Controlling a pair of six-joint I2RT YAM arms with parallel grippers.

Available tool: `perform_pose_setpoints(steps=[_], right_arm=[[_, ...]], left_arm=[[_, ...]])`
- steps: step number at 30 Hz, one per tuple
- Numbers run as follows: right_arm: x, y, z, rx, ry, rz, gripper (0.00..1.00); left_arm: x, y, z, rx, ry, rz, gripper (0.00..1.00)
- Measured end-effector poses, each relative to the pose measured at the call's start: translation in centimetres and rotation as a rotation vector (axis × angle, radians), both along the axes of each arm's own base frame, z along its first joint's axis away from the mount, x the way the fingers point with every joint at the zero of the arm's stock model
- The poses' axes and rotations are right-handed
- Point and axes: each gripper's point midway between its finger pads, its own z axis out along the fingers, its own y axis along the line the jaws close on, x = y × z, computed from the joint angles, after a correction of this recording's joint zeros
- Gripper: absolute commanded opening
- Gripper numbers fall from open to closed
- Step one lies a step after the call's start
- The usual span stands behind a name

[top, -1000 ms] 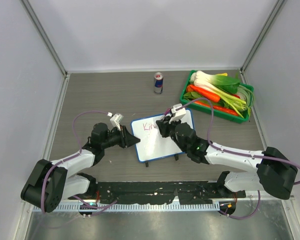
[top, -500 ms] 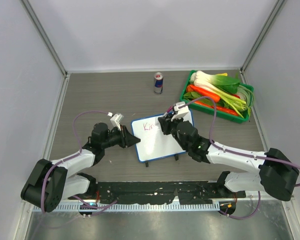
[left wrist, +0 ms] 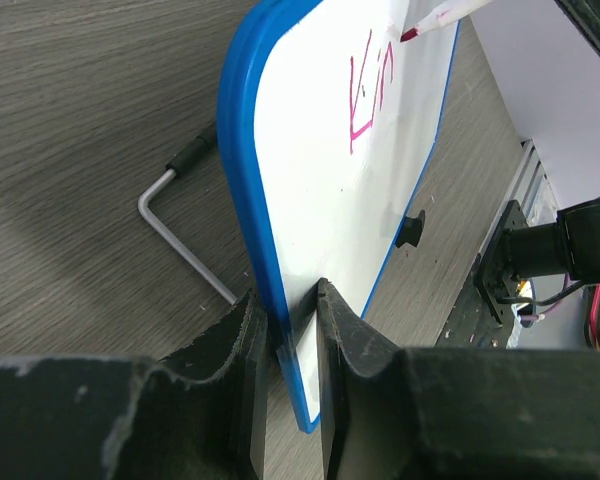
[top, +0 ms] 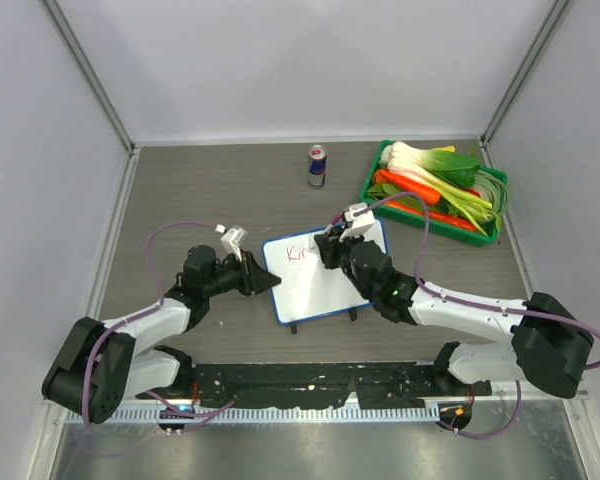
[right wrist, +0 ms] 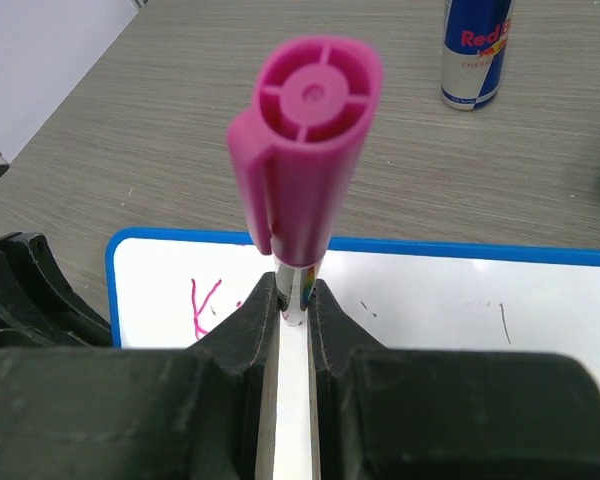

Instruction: Write a sentence on the whiteboard

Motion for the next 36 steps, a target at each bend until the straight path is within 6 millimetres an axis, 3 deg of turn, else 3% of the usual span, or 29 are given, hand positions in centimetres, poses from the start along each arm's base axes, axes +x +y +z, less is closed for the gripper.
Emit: perform_pose_setpoints(steps=[15, 36], right_arm=[[-0.5, 0.8, -0.4, 0.006, 0.019, 0.049, 0.01], [-0.8, -0.1, -0.9, 0.0, 0.032, 0.027, 0.01]], left_arm=[[0.0, 0.0, 0.0, 0.001, 0.001, 0.0, 0.0], [0.0, 0.0, 0.0, 0.003, -0.004, -0.003, 0.0]])
